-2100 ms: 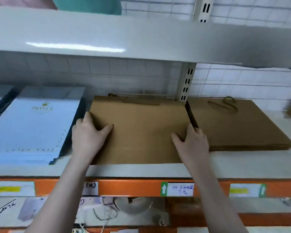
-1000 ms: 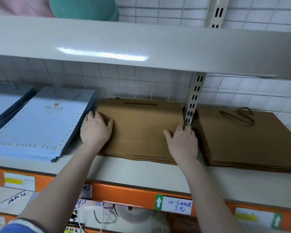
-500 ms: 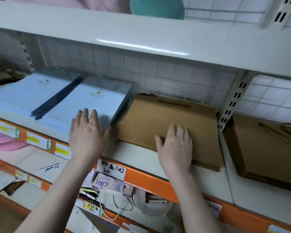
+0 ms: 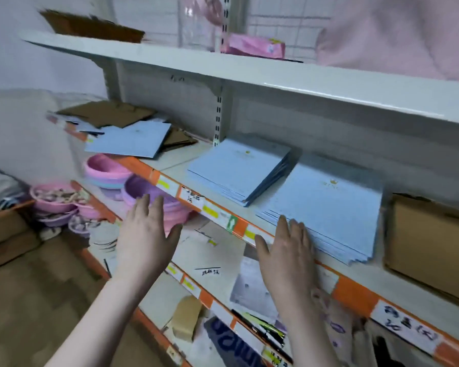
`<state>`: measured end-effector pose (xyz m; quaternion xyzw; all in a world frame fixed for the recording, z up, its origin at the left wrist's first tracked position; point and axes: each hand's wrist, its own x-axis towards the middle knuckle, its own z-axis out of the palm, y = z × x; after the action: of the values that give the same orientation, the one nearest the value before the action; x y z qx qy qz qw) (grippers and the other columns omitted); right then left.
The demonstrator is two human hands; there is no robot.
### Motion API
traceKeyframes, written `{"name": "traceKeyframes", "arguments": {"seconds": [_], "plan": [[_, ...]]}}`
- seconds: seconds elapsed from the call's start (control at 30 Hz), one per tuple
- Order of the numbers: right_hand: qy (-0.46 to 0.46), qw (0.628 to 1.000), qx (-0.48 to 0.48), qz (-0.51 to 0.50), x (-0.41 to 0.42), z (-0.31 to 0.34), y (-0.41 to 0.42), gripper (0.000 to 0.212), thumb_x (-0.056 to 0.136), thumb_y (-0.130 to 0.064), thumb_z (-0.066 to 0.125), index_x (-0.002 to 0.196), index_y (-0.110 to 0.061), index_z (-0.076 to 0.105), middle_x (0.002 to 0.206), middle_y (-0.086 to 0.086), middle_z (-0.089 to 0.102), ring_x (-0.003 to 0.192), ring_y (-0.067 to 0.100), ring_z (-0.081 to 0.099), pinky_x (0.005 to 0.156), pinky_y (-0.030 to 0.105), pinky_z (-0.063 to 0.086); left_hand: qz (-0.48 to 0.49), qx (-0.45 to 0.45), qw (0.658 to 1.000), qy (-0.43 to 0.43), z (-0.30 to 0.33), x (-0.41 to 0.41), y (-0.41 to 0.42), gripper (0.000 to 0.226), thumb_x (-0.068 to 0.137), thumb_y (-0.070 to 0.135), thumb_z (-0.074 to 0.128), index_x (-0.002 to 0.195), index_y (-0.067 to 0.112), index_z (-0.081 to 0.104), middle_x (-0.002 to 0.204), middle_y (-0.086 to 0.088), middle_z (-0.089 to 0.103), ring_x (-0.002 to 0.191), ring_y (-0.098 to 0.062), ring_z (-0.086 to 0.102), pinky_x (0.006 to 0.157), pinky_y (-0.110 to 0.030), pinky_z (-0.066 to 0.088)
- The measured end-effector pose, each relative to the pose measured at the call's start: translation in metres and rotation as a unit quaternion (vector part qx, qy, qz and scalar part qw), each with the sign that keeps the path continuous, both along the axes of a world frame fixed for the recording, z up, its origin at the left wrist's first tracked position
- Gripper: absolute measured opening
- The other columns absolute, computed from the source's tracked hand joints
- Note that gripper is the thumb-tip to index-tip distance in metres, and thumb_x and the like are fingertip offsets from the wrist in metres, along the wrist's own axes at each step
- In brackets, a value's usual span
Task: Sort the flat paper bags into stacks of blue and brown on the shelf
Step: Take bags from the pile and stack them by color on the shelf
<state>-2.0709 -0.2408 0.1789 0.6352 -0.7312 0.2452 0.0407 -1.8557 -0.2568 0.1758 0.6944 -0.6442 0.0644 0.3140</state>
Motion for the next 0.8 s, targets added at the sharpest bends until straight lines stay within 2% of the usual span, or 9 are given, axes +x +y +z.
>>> {"name": "traceKeyframes", "arguments": {"seconds": [0.1,0.23,0.53,0.63,0.73,0.8], "plan": [[-0.018,0.999,-0.027,0.024,0.054,0.001,-0.020,0.061,0.089,-0.035,0.059,0.136,0.000,0.045,0.136,0.021,0.048,0.131,0.038,0.038,0.108,0.045,0.029,0.028,-0.002,1.000,-0.005,0.005,0.056,-0.001,0.062,0.060,0.013,0.086,0.111,-0.012,0.059,0.109,-0.036,0.058,0.097,-0.051,0.059,0.079,-0.056,0.050],[-0.031,0.997,-0.062,0.046,0.118,0.003,-0.055,0.058,0.078,-0.027,0.074,0.123,0.006,0.057,0.117,0.027,0.058,0.114,0.043,0.052,0.096,0.050,0.044,0.055,-0.010,0.998,0.001,0.005,0.114,-0.020,0.062,0.066,0.016,0.083,0.116,-0.010,0.058,0.115,-0.035,0.056,0.107,-0.049,0.055,0.088,-0.054,0.047],[-0.041,0.992,-0.046,0.106,0.230,0.003,-0.164,0.059,0.088,-0.032,0.061,0.135,0.000,0.046,0.132,0.022,0.050,0.126,0.037,0.042,0.106,0.043,0.032,0.095,-0.006,0.995,-0.005,-0.002,0.211,-0.109,0.059,0.072,0.018,0.078,0.120,-0.007,0.056,0.123,-0.031,0.053,0.115,-0.047,0.050,0.096,-0.054,0.042],[-0.046,0.992,-0.047,0.109,0.263,0.002,-0.211,0.058,0.088,-0.032,0.061,0.133,0.001,0.048,0.130,0.023,0.051,0.124,0.038,0.045,0.104,0.044,0.034,0.108,0.001,0.994,-0.004,0.003,0.243,-0.150,0.059,0.076,0.020,0.075,0.125,-0.005,0.053,0.128,-0.030,0.050,0.119,-0.047,0.047,0.098,-0.053,0.039],[-0.081,0.990,-0.039,0.108,0.300,0.004,-0.274,0.053,0.084,-0.029,0.065,0.125,0.003,0.055,0.119,0.024,0.056,0.116,0.040,0.048,0.099,0.046,0.038,0.116,0.007,0.993,-0.007,0.014,0.281,-0.206,0.057,0.080,0.021,0.071,0.128,-0.003,0.051,0.133,-0.030,0.047,0.122,-0.046,0.044,0.100,-0.051,0.037],[-0.090,0.990,-0.025,0.106,0.322,0.011,-0.310,0.054,0.085,-0.031,0.063,0.127,0.001,0.052,0.121,0.021,0.054,0.118,0.038,0.046,0.099,0.045,0.037,0.117,-0.001,0.993,-0.002,0.026,0.303,-0.242,0.055,0.082,0.020,0.069,0.128,-0.003,0.050,0.135,-0.028,0.045,0.122,-0.044,0.043,0.099,-0.049,0.036]]}}
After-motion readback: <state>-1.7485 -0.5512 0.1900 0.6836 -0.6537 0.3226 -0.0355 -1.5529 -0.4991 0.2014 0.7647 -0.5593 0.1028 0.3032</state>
